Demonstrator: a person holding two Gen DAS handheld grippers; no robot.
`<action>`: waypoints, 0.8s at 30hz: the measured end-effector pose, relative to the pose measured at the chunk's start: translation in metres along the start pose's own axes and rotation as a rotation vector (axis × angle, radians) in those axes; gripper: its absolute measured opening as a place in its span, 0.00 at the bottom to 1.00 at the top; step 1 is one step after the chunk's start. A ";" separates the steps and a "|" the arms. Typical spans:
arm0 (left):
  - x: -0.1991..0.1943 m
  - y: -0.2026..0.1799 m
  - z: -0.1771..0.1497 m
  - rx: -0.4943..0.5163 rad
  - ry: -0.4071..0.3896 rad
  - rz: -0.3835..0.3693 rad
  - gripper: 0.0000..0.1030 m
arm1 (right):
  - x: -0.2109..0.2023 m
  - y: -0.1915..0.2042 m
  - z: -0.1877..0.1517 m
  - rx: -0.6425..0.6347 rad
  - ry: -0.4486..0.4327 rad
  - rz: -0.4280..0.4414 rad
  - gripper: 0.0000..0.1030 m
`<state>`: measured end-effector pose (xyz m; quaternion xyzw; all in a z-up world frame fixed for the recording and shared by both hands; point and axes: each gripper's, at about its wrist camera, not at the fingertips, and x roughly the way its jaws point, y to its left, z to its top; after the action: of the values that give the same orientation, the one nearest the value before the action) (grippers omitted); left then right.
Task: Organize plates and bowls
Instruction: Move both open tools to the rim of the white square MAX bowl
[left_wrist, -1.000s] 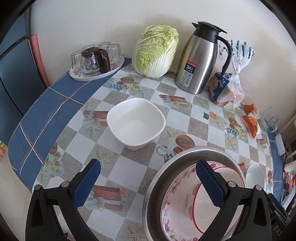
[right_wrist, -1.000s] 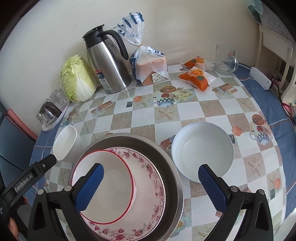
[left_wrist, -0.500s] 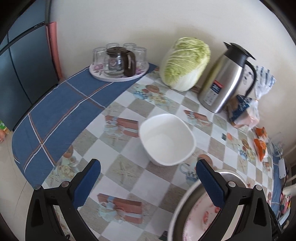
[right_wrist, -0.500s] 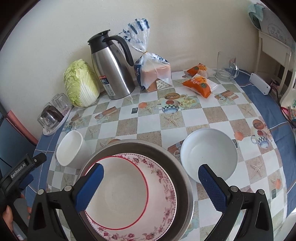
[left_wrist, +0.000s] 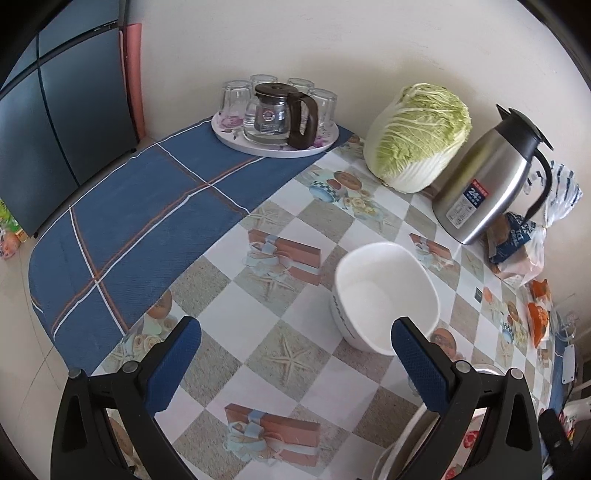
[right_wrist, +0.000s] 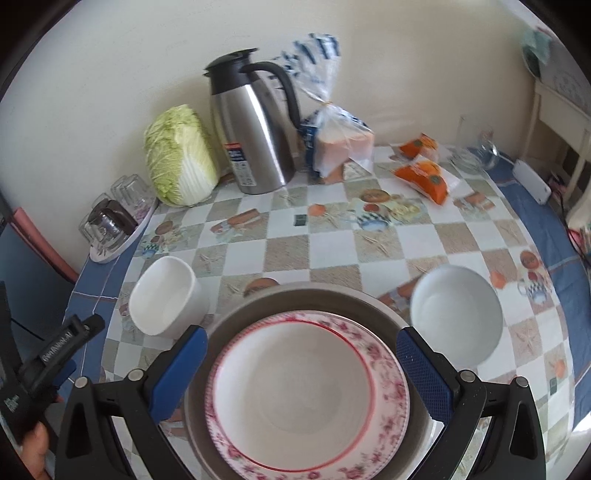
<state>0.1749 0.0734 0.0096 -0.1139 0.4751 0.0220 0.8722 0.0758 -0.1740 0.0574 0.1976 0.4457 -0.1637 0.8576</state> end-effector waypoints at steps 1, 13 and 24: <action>0.001 0.002 0.001 -0.009 -0.005 0.002 1.00 | 0.000 0.005 0.003 -0.003 0.002 0.008 1.00; 0.023 0.020 0.008 -0.142 -0.009 -0.138 1.00 | 0.015 0.060 0.030 -0.058 0.027 0.103 1.00; 0.053 0.020 0.017 -0.149 0.053 -0.247 0.99 | 0.064 0.084 0.029 -0.124 0.122 0.072 1.00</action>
<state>0.2148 0.0929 -0.0298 -0.2366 0.4772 -0.0534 0.8447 0.1694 -0.1216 0.0361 0.1696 0.4992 -0.0924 0.8447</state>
